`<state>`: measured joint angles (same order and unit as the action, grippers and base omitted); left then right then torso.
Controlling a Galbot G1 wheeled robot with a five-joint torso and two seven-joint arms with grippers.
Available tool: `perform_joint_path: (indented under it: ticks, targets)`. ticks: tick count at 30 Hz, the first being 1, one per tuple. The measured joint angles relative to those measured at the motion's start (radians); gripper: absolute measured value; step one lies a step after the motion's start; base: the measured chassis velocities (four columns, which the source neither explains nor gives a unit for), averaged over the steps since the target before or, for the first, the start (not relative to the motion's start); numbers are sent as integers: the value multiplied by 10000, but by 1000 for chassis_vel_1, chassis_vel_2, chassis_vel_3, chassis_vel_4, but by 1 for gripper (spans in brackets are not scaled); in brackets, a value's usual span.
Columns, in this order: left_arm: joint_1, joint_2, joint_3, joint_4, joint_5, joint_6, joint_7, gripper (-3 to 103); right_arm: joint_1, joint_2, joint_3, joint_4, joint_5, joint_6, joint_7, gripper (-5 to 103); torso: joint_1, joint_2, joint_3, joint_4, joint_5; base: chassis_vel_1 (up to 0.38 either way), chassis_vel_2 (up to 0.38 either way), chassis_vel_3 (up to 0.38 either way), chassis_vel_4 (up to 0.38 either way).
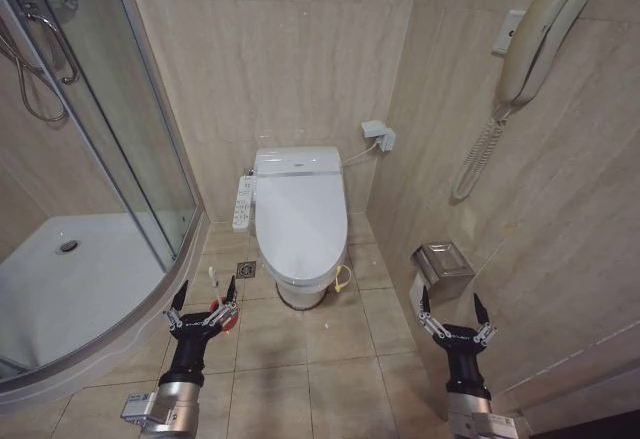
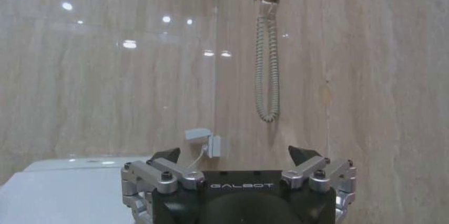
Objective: Open the toilet lid, clean the toilet bowl with a toilet brush, close the toilet lid, and flush.
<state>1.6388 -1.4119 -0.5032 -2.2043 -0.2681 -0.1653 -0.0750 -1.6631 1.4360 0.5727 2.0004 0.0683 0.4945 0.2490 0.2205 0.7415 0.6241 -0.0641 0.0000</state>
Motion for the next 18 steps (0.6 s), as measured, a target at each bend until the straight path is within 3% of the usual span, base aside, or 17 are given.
perform_joint_path:
  ticks: [9,18]
  targets:
    - [-101,22,131,205,1,-45,12,100,-116,105,53,-3,69,373,-467,100,-3,1,-2,0,0,-36,35,36,-29]
    - [-214,37,187,419,-19,-66,34,100,-19,197,41,-109,144,483,-595,100,4,0,1,2,-1,-188,192,194,-189]
